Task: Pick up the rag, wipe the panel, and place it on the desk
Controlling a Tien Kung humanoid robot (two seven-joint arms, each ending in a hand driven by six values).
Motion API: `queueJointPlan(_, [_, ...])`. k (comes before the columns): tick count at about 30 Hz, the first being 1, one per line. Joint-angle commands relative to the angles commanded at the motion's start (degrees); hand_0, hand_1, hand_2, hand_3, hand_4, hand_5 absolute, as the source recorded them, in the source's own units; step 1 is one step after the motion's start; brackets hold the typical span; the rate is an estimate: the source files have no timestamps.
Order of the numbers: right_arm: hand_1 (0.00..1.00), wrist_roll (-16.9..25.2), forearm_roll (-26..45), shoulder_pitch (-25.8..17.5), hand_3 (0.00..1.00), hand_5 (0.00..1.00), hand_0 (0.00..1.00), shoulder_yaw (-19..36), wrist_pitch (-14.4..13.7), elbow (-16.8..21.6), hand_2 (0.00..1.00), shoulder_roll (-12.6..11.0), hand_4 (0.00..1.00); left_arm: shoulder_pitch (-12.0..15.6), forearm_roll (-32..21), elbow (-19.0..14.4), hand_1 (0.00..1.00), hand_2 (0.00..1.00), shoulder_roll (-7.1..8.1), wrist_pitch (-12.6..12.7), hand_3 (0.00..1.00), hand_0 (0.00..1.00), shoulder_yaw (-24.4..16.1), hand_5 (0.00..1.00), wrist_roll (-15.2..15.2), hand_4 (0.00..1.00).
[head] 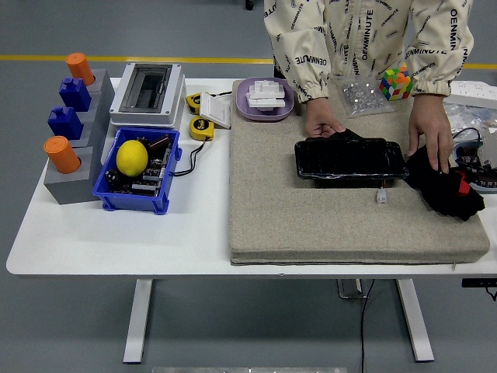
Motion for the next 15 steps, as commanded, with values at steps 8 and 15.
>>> queueJointPlan(8, [0.639, -0.47, 19.37, -0.88, 0.588, 0.479, 0.646, 1.37, 0.19, -0.27, 0.711, 0.4, 0.998, 0.12, -0.09, -0.01, 0.641, 0.657, 0.07, 0.0, 0.56, 0.604, 0.23, 0.444, -0.01, 0.627])
queueJointPlan(15, [0.638, -0.41, 25.41, -0.87, 0.587, 0.485, 0.643, 2.15, 0.06, -0.44, 0.711, 0.64, 0.998, 0.05, 0.03, 0.02, 0.641, 0.657, 0.13, 0.02, 0.56, 0.604, 0.13, 0.445, -0.01, 0.628])
